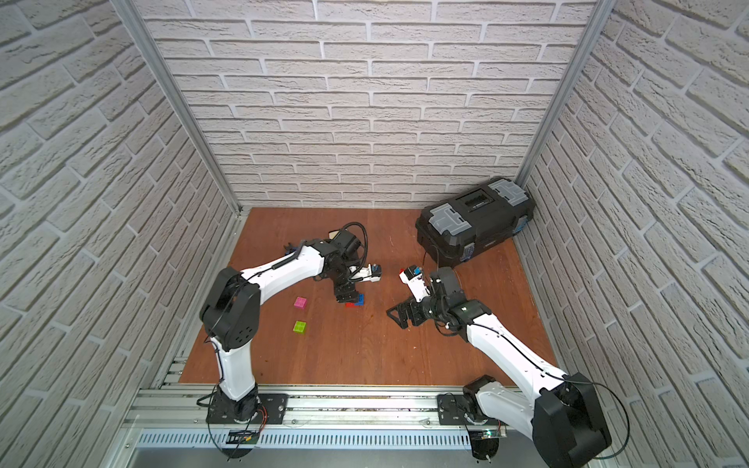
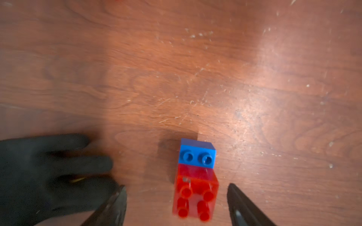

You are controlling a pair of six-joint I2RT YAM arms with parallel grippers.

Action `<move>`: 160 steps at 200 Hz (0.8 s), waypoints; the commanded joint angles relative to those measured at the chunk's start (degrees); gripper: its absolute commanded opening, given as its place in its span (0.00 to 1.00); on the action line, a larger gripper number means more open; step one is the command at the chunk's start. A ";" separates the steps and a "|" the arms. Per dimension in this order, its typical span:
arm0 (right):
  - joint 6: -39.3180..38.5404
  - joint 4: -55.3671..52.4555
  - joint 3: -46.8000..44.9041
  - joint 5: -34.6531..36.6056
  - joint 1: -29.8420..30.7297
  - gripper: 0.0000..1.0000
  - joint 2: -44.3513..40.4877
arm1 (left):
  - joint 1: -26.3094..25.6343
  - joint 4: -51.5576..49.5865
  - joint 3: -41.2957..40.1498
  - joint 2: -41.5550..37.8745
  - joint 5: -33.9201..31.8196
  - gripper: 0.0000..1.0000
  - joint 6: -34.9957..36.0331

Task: Assemble the letter s with lego
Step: Assemble the lego brick with the lego brick, then pick up the lego brick from the center of the board.

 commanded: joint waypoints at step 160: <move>3.48 -1.20 3.31 -4.34 2.89 0.97 1.37 | 5.11 0.44 -29.90 -28.62 -13.19 0.80 -52.85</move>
